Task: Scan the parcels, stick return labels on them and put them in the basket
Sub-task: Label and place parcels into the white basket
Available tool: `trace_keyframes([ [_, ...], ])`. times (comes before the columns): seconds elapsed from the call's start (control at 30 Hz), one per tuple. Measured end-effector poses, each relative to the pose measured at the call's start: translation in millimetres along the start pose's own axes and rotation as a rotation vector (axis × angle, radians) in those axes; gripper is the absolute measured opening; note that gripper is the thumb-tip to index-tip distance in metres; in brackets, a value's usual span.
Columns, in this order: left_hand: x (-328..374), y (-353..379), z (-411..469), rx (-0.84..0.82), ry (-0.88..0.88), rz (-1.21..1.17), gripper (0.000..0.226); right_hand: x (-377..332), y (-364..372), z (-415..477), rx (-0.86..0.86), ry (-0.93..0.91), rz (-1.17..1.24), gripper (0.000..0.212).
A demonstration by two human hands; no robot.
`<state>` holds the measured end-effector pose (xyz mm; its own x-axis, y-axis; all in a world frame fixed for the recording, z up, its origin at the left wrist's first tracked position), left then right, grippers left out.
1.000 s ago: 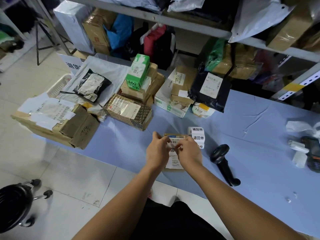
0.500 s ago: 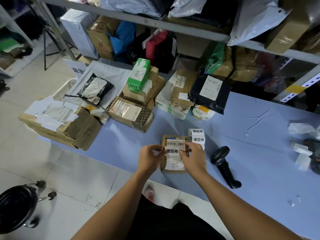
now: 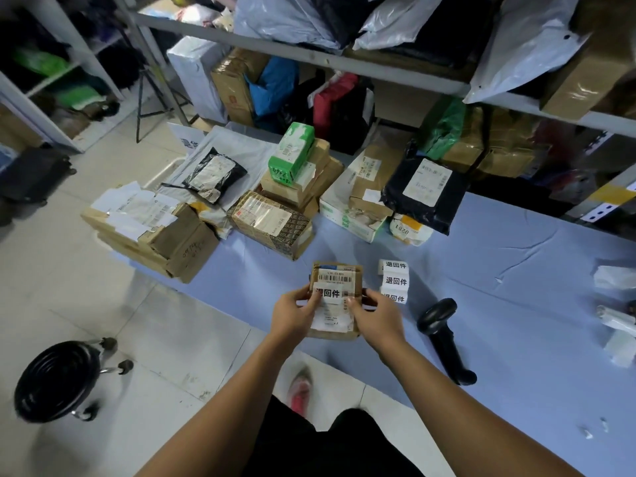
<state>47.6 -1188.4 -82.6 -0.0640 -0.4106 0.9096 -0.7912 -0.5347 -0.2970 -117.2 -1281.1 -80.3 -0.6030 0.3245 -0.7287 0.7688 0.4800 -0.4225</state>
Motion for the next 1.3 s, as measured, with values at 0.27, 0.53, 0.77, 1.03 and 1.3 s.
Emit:
trace_keyframes([
  [0.27,26.4,-90.5,-38.9,0.153,0.103,-0.209,0.022,-72.8,47.2,-41.8,-0.049,-0.197,-0.005,0.029],
  [0.53,28.2,-247.7,-59.1,0.306,0.292,-0.189,0.04,-159.5,156.0,-118.0,-0.086,-0.335,0.043,0.021],
  [0.77,-20.1,-418.8,-72.6,0.443,0.323,-0.195,0.043,-210.3,316.4,-180.3,-0.143,-0.377,0.05,0.02],
  [1.03,-89.1,-541.2,-41.2,0.383,0.203,-0.201,0.033,-237.4,464.5,-186.4,-0.255,-0.281,0.016,0.016],
  [1.3,-155.1,-633.1,73.2,0.218,0.105,-0.16,0.036,-271.5,600.8,-123.8,-0.289,-0.158,-0.02,0.036],
])
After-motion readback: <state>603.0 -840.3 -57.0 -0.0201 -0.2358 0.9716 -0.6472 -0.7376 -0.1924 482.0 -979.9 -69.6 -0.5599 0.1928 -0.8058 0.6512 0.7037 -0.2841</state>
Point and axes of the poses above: each hand's wrist, its own z-axis towards the middle knuckle, its own y-axis out of the palm, x = y × z, the point moved 6 cm from there along z, towards the middle knuckle, and after that the axes turned 9 degrees about y, right-handed, at the moved point
